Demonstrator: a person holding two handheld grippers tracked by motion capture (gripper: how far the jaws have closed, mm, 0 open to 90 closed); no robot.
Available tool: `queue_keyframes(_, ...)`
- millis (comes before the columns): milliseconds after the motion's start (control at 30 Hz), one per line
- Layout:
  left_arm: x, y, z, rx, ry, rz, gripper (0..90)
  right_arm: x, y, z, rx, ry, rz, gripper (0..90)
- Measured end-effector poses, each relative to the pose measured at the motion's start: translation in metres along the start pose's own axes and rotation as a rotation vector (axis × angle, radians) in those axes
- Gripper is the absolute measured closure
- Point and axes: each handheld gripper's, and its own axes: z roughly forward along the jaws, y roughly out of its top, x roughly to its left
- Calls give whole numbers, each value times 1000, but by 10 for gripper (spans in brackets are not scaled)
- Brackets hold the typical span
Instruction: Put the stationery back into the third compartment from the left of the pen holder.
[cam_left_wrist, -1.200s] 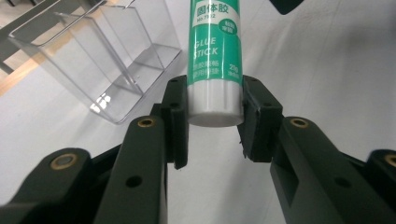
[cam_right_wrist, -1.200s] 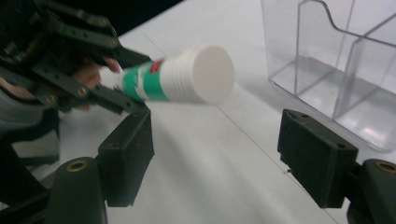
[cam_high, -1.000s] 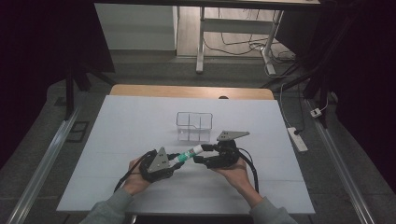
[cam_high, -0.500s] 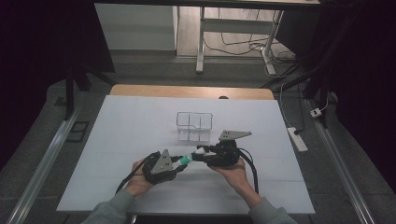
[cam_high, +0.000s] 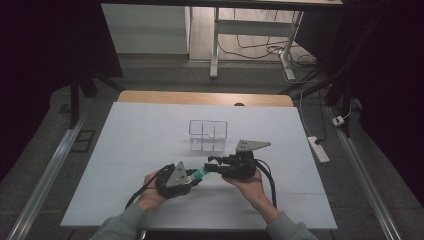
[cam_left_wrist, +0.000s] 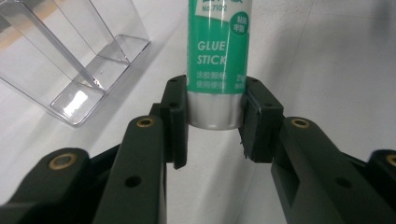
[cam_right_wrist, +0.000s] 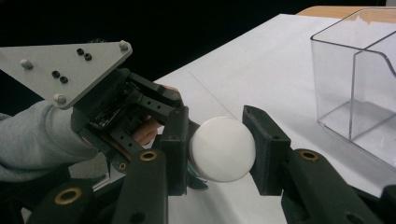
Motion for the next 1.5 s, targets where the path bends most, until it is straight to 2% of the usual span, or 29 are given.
queue_keyframes(133,0,0,1,5,6,1,650,2,-1,1,6,4,-9,630)
queue_keyframes(300,2,-1,0,-12,3,-19,641,5,2,1,6,-1,-26,638)
queue_keyframes(367,4,-2,0,-19,-6,-59,629,7,3,1,5,-11,-35,639)
queue_keyframes(400,5,-3,-1,-20,-9,-62,617,8,3,2,5,-17,-39,639)
queue_keyframes(467,8,-5,-3,-22,-4,-89,553,9,5,0,1,-37,-57,639)
queue_keyframes(633,16,-11,-19,-30,0,-157,450,6,12,-10,-28,-70,-64,640)
queue_keyframes(867,21,-23,-46,-13,52,-196,413,6,25,-24,-59,-122,-99,640)
queue_keyframes(933,23,-29,-54,-4,69,-218,406,7,30,-29,-60,-145,-120,640)
queue_keyframes(1100,26,-41,-68,8,96,-263,392,-3,40,-40,-75,-181,-117,640)
queue_keyframes(1300,27,-56,-79,31,123,-295,370,-15,51,-50,-89,-243,-110,640)
queue_keyframes(1500,32,-64,-85,39,126,-327,348,-26,68,-56,-87,-313,-115,639)
